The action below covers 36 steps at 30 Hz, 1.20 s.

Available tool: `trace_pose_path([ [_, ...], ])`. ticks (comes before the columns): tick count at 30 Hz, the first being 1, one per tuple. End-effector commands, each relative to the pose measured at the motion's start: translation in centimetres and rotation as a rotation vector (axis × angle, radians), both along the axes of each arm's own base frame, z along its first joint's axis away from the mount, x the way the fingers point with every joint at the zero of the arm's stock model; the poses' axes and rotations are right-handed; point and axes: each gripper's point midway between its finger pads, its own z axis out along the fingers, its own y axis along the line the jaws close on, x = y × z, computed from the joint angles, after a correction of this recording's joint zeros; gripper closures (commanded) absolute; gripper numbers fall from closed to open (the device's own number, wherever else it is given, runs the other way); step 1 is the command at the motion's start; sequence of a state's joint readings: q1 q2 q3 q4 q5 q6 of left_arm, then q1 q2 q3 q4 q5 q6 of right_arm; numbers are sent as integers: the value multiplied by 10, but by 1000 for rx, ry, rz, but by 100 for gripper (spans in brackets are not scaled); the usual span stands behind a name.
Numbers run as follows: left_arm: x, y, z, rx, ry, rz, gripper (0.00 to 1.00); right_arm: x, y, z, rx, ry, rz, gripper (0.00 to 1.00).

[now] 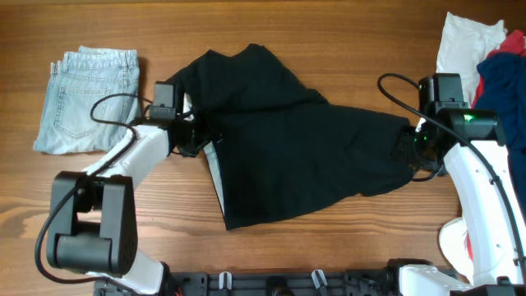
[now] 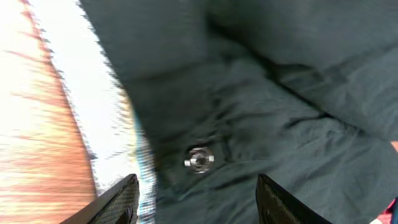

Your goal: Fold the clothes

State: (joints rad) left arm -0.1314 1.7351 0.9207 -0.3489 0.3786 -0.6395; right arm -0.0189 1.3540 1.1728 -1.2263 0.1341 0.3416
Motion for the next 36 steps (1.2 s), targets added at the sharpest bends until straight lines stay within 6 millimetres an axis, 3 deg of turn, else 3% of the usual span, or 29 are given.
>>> trace_pose_path([
  [1, -5, -9, -13, 26, 7, -54, 40, -1, 0, -2, 7, 11, 5, 39],
  [9, -7, -10, -19, 32, 23, -60, 40, -1, 0, -2, 7, 11, 6, 39],
  [13, -6, 0, -23, 89, 25, -36, 40, -1, 0, -2, 7, 11, 5, 38],
  [20, -3, -12, -36, 94, 17, -65, 40, -2, 0, -2, 8, 14, 6, 38],
  [33, 0, 0, -43, 167, 11, -39, 36, -3, 0, -2, 7, 17, 5, 38],
  [36, -10, 8, -48, 207, 59, -28, 38, -3, 0, -3, 7, 17, 5, 38],
])
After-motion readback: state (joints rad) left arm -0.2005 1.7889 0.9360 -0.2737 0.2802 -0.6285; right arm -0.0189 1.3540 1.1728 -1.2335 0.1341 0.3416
